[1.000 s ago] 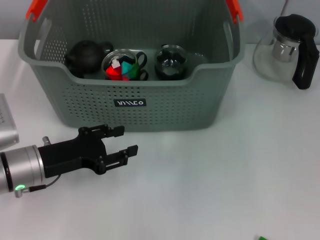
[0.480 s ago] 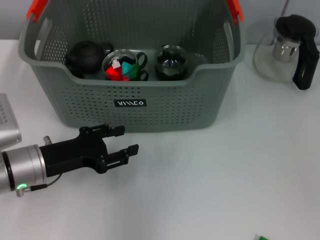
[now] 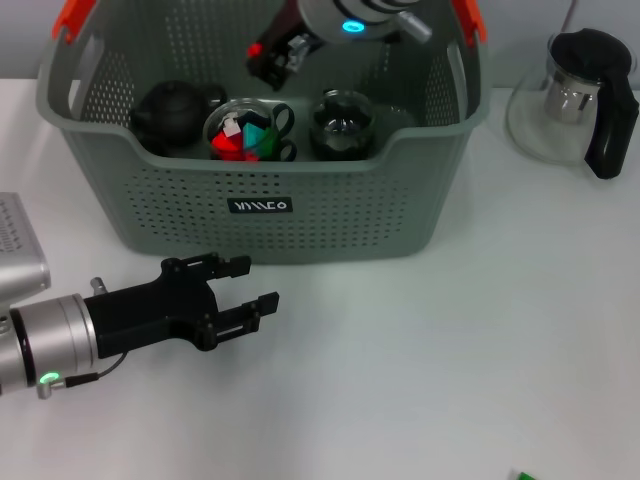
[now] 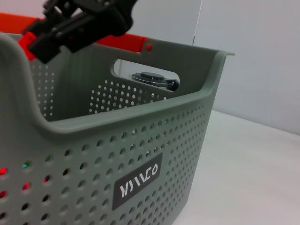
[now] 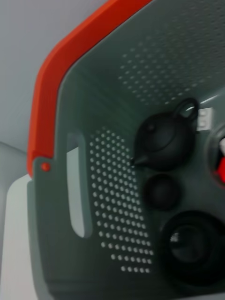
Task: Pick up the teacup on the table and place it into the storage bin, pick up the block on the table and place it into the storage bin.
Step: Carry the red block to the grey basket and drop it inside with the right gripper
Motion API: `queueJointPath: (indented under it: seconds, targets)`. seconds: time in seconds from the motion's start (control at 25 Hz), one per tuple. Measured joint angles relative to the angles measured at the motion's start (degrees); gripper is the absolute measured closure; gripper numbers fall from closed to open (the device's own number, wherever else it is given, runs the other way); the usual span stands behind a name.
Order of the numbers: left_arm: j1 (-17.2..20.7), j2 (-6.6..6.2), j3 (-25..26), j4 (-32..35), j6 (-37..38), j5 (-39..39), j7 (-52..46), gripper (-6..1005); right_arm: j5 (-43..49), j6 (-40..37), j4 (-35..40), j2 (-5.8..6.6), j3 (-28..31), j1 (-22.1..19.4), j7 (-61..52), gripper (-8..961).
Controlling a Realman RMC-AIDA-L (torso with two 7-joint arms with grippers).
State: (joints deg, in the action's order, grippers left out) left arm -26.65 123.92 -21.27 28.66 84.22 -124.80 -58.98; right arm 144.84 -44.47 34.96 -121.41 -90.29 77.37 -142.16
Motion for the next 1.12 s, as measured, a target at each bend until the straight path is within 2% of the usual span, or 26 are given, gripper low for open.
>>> queueJointPath:
  seconds: [0.44, 0.96, 1.12]
  targets:
    - [0.3, 0.00, 0.1, -0.2, -0.1, 0.0, 0.2, 371, -8.5, 7.9, -1.4, 0.03, -6.5, -1.6, 0.5, 741]
    - [0.3, 0.00, 0.1, 0.0, 0.0, 0.0, 0.0, 369, -9.0, 6.8, -2.8, 0.21, -8.0, -0.1, 0.5, 723]
    - [0.3, 0.00, 0.1, 0.2, 0.1, 0.0, -0.1, 370, -8.9, 7.1, -2.2, 0.29, -8.0, -0.3, 0.7, 638]
